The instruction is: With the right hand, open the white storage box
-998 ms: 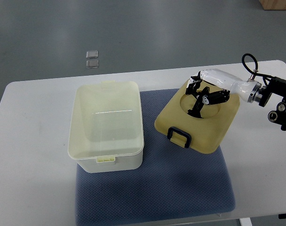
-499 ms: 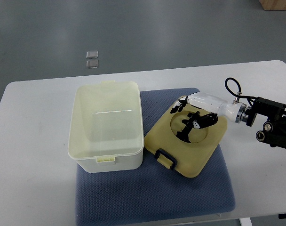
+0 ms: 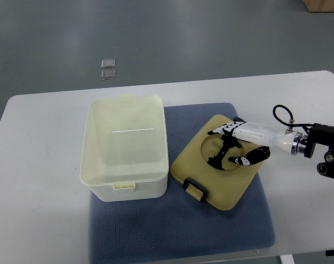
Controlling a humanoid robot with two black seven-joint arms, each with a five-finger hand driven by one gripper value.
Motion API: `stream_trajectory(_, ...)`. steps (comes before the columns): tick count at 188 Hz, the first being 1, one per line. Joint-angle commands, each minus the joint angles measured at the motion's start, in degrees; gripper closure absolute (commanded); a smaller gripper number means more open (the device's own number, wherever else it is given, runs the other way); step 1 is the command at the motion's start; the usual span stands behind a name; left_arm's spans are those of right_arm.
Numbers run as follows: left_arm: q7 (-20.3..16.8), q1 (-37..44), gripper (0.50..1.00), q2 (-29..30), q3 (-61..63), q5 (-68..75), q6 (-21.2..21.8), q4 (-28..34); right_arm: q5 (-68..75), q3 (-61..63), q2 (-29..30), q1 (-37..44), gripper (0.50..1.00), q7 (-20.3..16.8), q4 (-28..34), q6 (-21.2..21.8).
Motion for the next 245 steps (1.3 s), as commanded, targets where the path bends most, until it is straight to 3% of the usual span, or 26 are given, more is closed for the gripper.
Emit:
stream_trajectory(1,0.0,0.0,0.5,0.0,0.1,0.0,0.0,0.0,0.3,0.3,-3.1,1.6,0.574,0.0,0.9,1.5)
stream_trajectory(33,0.0,0.0,0.5,0.0,0.2,0.0,0.0,-0.1,1.1,0.5,-8.4,4.7,0.574,0.0,1.9,2.8)
stream_trajectory(72,0.1,0.0,0.5,0.0,0.2,0.0,0.0,-0.1,10.0,9.4,-9.5,5.5,0.574,0.0,1.8,3.9)
stream_trajectory(100,0.0,0.0,0.5,0.0,0.1,0.1,-0.1,-0.1,27.0,18.8,-7.8,5.1,0.574,0.0,1.8,7.3)
stream_trajectory(125,0.1,0.0,0.5,0.0,0.1,0.1,0.0,-0.1,51.3,26.7,-2.9,4.5,0.574,0.0,0.5,7.7)
stream_trajectory(140,0.1,0.0,0.5,0.0,0.1,0.1,0.0,-0.1,70.4,33.1,0.3,3.1,0.574,-8.1,-2.1,8.0)
stream_trajectory(156,0.1,0.0,0.5,0.0,0.1,0.1,-0.1,-0.2,83.9,37.6,3.1,0.8,0.572,-13.4,-4.4,8.6)
stream_trajectory(169,0.1,0.0,0.5,0.0,0.1,0.1,-0.1,-0.4,90.5,40.0,5.3,-1.6,0.572,-15.1,-6.2,11.6)
stream_trajectory(195,0.1,0.0,0.5,0.0,0.1,0.0,0.0,-1.2,95.0,42.8,11.4,-6.5,0.572,-15.5,-11.3,21.6)
stream_trajectory(245,0.1,0.0,0.5,0.0,0.1,0.0,0.0,-1.3,95.1,45.1,18.1,-10.8,0.572,-17.8,-15.0,30.9)
